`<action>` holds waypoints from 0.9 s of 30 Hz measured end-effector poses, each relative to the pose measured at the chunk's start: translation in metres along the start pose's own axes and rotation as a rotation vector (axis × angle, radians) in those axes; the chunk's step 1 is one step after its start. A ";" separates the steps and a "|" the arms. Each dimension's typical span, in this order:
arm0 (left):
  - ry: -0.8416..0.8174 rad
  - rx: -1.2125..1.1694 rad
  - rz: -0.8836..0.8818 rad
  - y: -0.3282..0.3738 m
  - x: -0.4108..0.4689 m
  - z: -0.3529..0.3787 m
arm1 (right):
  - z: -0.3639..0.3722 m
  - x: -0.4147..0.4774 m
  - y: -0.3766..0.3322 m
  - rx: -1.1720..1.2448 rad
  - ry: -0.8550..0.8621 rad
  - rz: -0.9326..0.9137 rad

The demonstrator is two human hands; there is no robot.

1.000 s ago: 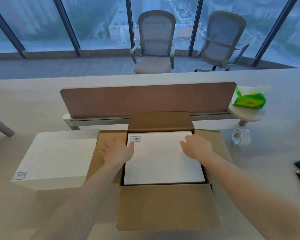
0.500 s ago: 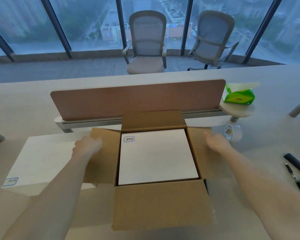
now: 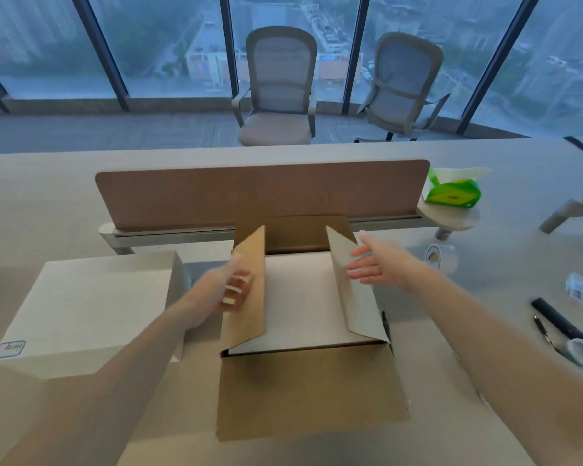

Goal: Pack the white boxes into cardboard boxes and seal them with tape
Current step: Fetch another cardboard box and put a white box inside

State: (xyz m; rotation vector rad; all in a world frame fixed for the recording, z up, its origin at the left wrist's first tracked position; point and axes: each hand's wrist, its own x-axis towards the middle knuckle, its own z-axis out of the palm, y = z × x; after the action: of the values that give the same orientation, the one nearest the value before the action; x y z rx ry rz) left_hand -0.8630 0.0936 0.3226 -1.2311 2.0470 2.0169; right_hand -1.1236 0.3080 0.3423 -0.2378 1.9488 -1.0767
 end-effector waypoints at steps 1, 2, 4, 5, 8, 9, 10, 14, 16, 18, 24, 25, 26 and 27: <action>-0.021 0.163 0.027 -0.010 0.002 0.006 | 0.009 0.002 0.007 -0.025 -0.015 -0.003; -0.036 0.329 0.063 -0.020 0.003 0.011 | 0.018 0.001 0.014 -0.070 -0.017 -0.015; -0.036 0.538 0.093 -0.036 0.002 0.016 | 0.033 -0.002 0.030 -0.184 -0.011 -0.052; -0.033 0.570 0.092 -0.042 0.001 0.015 | 0.039 -0.003 0.038 -0.239 -0.001 -0.083; -0.092 0.637 0.119 -0.058 -0.002 0.002 | 0.045 -0.007 0.057 -0.367 0.073 -0.177; -0.139 0.713 0.147 -0.061 -0.003 -0.004 | 0.045 -0.009 0.060 -0.388 0.079 -0.190; -0.205 0.828 0.182 -0.064 -0.004 -0.009 | 0.044 -0.010 0.063 -0.400 0.074 -0.200; -0.438 1.229 0.262 -0.074 -0.008 -0.014 | 0.040 -0.015 0.071 -0.454 0.070 -0.252; -0.468 1.227 0.262 -0.080 -0.009 -0.014 | 0.038 -0.017 0.072 -0.520 0.089 -0.274; -0.471 1.136 0.268 -0.082 -0.008 -0.019 | 0.031 -0.019 0.071 -0.568 0.100 -0.277; -0.483 0.581 0.164 -0.079 -0.005 -0.042 | 0.004 -0.032 0.059 -0.254 0.121 -0.180; -0.472 0.499 0.154 -0.080 -0.006 -0.042 | -0.002 -0.034 0.056 -0.191 0.127 -0.162; -0.453 0.464 0.170 -0.082 -0.007 -0.042 | -0.008 -0.036 0.054 -0.134 0.126 -0.137; -0.432 0.443 0.198 -0.083 -0.008 -0.041 | -0.012 -0.036 0.054 -0.083 0.121 -0.105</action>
State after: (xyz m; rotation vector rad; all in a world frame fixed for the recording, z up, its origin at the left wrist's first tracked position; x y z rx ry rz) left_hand -0.7934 0.0746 0.2639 -0.4865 2.2668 1.5727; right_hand -1.0993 0.3669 0.3257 -0.3297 2.1119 -1.1010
